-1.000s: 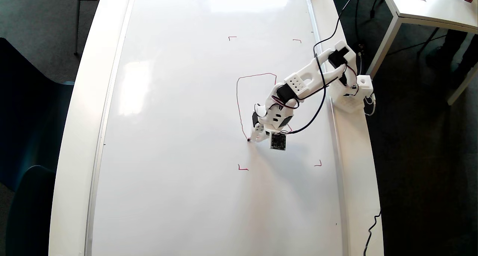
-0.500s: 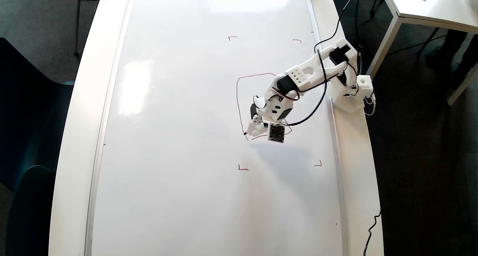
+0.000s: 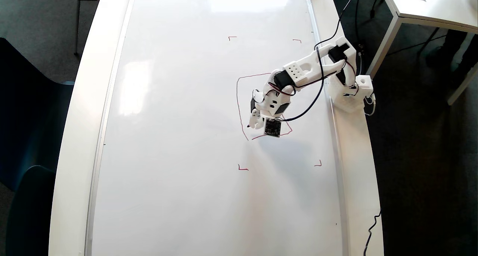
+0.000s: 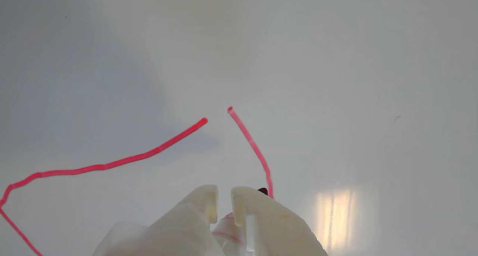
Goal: Draw on a whiteboard a robot head using a pen attached to the gripper
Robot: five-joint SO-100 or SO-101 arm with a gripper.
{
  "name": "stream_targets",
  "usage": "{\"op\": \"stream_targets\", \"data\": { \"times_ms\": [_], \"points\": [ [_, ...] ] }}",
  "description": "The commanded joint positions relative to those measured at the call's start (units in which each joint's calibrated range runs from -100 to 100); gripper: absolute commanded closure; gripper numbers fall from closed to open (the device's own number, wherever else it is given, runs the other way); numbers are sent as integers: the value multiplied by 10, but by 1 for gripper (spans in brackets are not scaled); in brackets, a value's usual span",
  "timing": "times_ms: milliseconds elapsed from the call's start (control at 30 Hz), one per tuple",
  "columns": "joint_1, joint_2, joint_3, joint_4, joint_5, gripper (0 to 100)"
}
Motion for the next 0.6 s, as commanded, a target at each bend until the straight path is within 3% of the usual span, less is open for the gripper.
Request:
{"op": "stream_targets", "data": {
  "times_ms": [0, 567],
  "points": [
    [3, -42, -10, 20, 0, 99],
    [3, -39, 28, 20, -3, 99]
  ]
}}
